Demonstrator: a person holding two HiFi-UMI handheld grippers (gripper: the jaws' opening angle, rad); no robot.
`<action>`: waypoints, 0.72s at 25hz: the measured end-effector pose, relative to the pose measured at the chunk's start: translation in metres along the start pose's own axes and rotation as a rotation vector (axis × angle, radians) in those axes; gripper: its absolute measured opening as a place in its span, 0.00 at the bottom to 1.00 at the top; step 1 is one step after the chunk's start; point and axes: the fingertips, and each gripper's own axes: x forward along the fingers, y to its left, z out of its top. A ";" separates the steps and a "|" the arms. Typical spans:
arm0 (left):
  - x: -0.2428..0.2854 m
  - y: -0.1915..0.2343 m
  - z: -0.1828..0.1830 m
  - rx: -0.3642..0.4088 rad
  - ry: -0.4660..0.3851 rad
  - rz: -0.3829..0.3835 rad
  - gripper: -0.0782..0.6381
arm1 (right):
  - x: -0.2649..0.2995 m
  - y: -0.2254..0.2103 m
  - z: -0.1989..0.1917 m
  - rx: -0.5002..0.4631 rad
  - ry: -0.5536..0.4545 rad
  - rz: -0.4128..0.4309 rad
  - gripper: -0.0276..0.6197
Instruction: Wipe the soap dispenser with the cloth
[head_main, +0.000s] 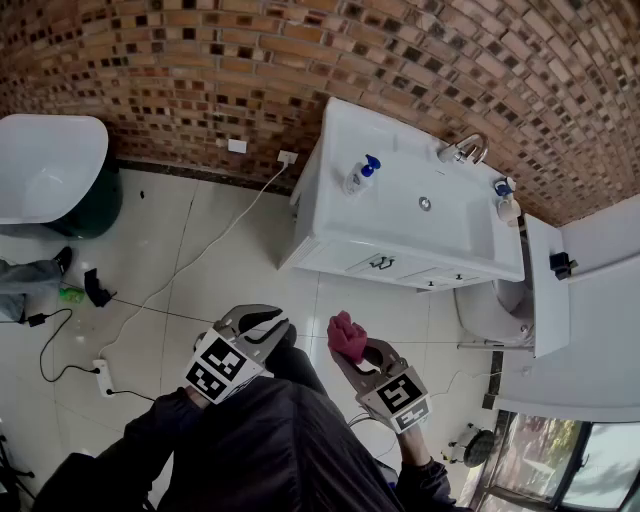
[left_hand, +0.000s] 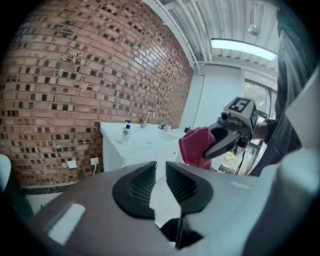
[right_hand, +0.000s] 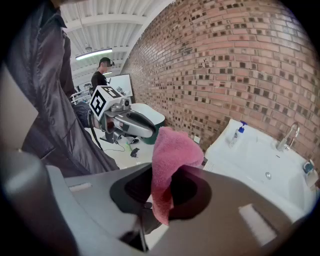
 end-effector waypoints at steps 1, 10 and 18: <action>0.007 0.004 0.004 -0.002 0.001 -0.005 0.17 | 0.003 -0.014 0.003 -0.014 0.003 -0.002 0.15; 0.108 0.062 0.039 -0.089 0.029 0.018 0.17 | 0.042 -0.210 0.058 -0.249 0.019 -0.068 0.15; 0.202 0.121 0.106 -0.141 0.054 0.099 0.17 | 0.094 -0.359 0.126 -0.580 0.113 -0.062 0.15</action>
